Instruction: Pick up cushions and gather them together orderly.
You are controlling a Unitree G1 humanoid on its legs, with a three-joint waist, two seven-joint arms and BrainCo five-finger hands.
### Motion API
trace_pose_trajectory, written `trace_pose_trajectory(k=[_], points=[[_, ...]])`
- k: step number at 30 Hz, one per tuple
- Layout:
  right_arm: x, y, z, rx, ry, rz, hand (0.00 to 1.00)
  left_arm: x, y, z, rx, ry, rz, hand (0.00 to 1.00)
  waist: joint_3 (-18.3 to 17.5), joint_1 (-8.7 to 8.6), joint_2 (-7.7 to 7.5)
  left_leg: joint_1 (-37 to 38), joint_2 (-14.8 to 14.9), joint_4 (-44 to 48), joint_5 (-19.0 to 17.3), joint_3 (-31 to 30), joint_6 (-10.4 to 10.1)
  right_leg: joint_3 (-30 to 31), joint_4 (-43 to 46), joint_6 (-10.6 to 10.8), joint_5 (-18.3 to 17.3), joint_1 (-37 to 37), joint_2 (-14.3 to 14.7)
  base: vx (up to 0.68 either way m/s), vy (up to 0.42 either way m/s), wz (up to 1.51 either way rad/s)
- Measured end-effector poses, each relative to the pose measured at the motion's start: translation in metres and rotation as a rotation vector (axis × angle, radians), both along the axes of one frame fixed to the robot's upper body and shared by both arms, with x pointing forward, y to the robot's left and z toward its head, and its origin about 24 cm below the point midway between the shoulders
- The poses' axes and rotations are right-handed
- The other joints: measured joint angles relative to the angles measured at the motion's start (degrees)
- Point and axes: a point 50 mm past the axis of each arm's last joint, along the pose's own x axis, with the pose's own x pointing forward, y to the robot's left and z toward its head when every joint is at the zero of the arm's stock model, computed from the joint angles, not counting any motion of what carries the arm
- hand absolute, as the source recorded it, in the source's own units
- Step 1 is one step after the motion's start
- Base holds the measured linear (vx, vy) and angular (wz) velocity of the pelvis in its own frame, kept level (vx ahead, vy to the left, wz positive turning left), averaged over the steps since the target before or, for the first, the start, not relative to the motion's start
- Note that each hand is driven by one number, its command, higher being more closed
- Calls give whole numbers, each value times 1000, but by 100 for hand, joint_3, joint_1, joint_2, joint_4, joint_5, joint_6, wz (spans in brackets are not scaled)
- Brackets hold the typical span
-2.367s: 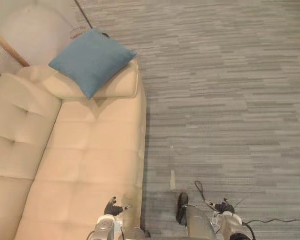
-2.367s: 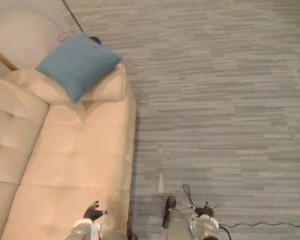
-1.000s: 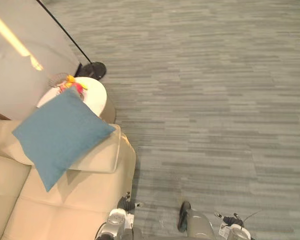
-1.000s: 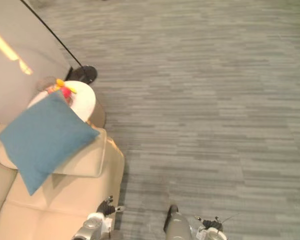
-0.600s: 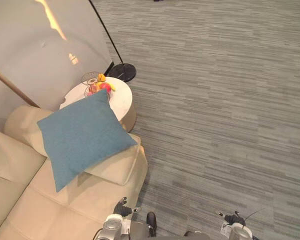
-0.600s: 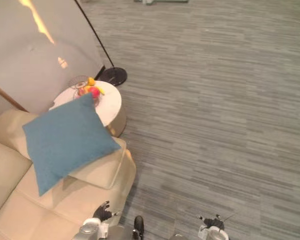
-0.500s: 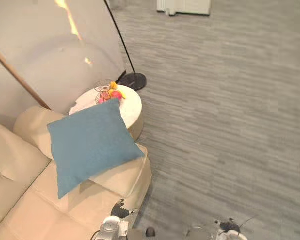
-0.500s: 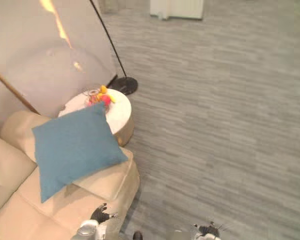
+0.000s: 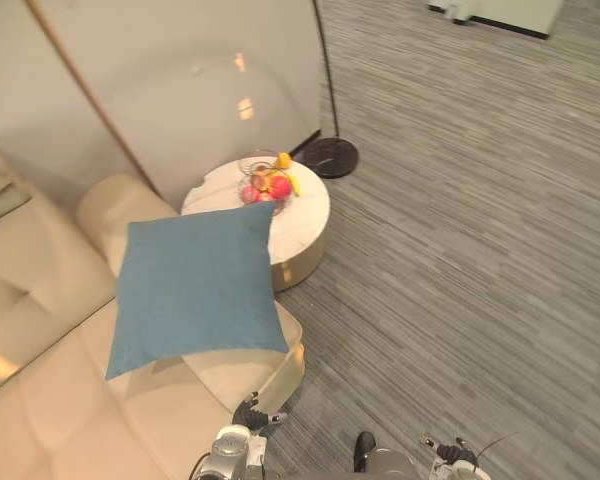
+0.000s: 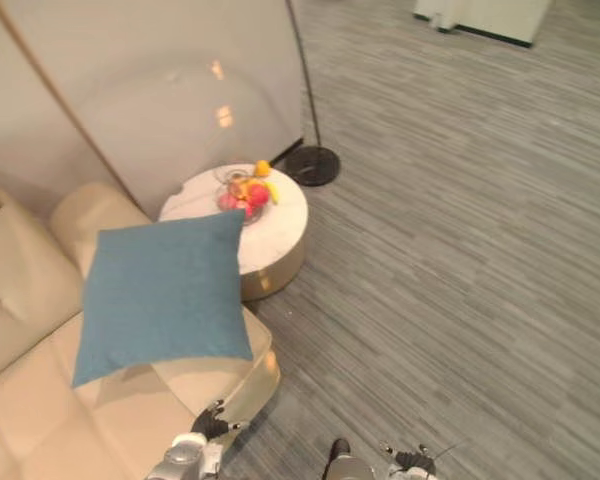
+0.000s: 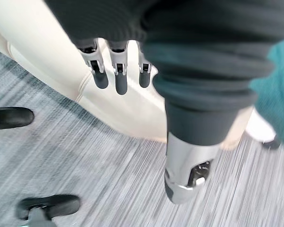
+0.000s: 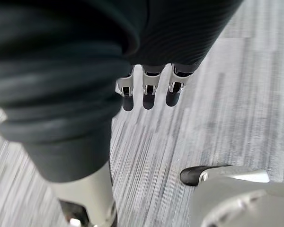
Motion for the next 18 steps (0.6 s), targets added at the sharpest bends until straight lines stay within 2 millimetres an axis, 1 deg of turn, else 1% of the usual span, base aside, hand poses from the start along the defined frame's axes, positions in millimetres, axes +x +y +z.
trace_pose_trajectory(k=[1, 2, 4, 5, 6, 7, 9, 12, 14, 15, 17, 18], points=[[2, 0, 1, -1, -7, 2, 0, -1, 1, 0, 1, 2, 3, 0, -4, 27, -3, -115, -5, 17, 74, 1, 21, -203, 68, -21, -56, 0, -50, 11, -89, 75], [4, 0, 1, -2, -10, 2, 0, -1, 2, 0, 3, 3, 4, 0, -3, 39, -6, -155, -11, -1, 128, -1, 21, -266, 92, -34, -64, 1, -61, 4, -102, 102], [10, -1, 3, -4, -28, 2, 0, -8, 7, -3, 11, 20, 14, 0, 0, 62, -11, -212, -17, -218, 414, -13, 36, -328, 128, -46, -71, 92, -96, 12, -61, 99], [10, -2, 3, -5, -30, 1, 0, -9, 8, -3, 12, 22, 14, 0, -2, 62, -14, -210, -19, -259, 460, -14, 49, -338, 134, -49, -73, 116, -103, 15, -12, 94], [11, -3, 4, -11, -35, 0, 0, -12, 8, -4, 14, 30, 13, 0, -2, 62, -28, -205, -35, -355, 603, -14, 62, -442, 132, -54, -76, 212, -138, -13, -5, 91], [11, -5, 4, -13, -38, -6, 0, -13, 8, -4, 13, 33, 12, 0, 0, 68, -33, -217, -51, -381, 682, 0, 113, -534, 116, -54, -76, 289, -159, -29, -8, 88], [14, -6, 6, -16, -47, -6, 0, -16, 9, -5, 16, 38, 14, 0, -4, 94, -28, -217, -27, -526, 754, 101, 172, -591, 102, -54, -76, 315, -146, -88, 13, 55], [19, -6, 7, -18, -61, 2, 0, -17, 11, -6, 19, 43, 13, 0, -11, 99, -16, -267, 7, -757, 772, 145, 172, -635, -59, -14, -100, 303, -59, -143, 27, 33], [19, -5, 7, -17, -57, 11, 0, -18, 12, -6, 23, 48, 13, 0, -22, 55, 0, -302, 27, -861, 771, 140, 172, -750, -65, 8, -112, 291, -50, -175, 46, 43], [16, -3, 5, -17, -47, 24, 0, -20, 14, -6, 28, 50, 15, 0, -62, 38, 1, -285, 52, -998, 767, 151, 172, -807, -67, 85, -143, 289, -33, -167, 70, 35], [12, -1, 4, -12, -36, 30, 0, -20, 19, -6, 40, 51, 17, 0, -88, 44, -40, -272, 40, -1098, 790, 160, 202, -723, -105, 149, -107, 286, -8, -174, 73, 19], [13, 1, 4, -10, -37, 41, 0, -26, 25, -7, 54, 65, 24, 0, -132, 43, -45, -260, 31, -1168, 777, 187, 225, -524, -224, 178, -88, 292, 69, -114, 48, -3]])
